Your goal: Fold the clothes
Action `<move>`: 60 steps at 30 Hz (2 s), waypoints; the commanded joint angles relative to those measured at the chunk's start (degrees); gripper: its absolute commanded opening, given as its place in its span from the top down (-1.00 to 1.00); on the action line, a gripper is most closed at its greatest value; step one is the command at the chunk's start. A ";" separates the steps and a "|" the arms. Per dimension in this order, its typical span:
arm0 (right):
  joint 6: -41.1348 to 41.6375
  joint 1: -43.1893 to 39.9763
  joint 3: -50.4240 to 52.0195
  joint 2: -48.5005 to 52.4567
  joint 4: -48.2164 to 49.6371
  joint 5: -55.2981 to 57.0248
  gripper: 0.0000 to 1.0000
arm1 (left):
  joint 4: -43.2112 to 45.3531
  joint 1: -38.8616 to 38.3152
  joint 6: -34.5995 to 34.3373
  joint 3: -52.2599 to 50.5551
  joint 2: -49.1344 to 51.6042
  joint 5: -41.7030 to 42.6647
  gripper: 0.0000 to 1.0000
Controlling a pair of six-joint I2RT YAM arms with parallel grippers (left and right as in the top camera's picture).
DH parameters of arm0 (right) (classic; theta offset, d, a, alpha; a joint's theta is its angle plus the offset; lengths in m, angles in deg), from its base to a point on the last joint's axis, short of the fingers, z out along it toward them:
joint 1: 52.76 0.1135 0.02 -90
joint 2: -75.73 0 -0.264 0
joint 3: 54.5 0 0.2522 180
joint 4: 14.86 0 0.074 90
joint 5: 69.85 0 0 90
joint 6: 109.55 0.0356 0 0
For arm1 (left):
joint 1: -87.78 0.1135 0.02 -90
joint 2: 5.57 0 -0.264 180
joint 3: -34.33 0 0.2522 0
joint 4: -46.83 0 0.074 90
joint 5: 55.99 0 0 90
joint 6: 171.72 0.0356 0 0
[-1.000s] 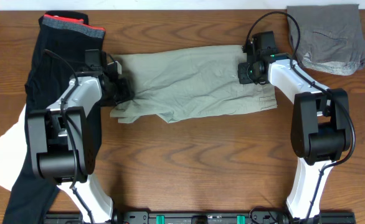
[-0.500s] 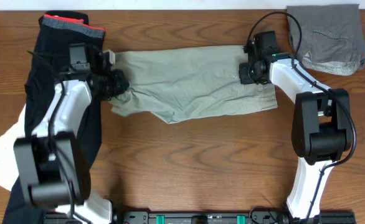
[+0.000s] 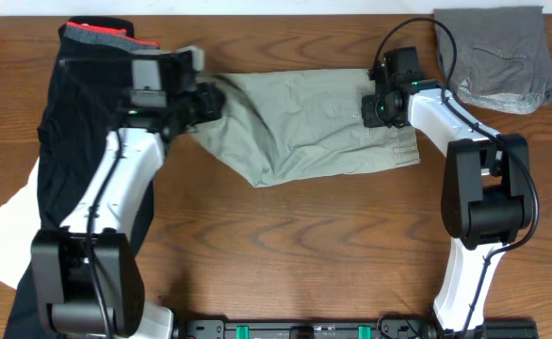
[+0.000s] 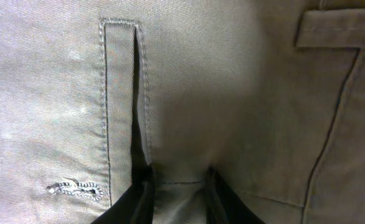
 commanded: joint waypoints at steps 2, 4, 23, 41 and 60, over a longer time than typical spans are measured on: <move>-0.42 -1.29 0.48 2.27 -1.07 -0.24 0.49 | 4.79 -5.51 -2.99 -0.13 -1.05 -0.09 0.88; -0.42 -1.29 0.48 2.27 -1.09 -0.24 0.49 | 7.23 -7.93 -2.99 -0.13 -1.01 -0.39 0.88; 0.61 -1.33 0.46 2.23 -1.27 -1.62 0.54 | 23.45 -24.74 -3.17 -0.13 11.34 -5.66 0.88; -0.83 -7.78 -0.46 -8.13 -7.45 -13.05 0.99 | 10.16 -17.33 -1.44 -0.09 11.50 -7.63 0.88; -1.55 -7.65 0.17 -4.87 -8.39 -15.80 0.97 | -18.43 -3.78 9.88 11.37 7.82 -13.44 0.87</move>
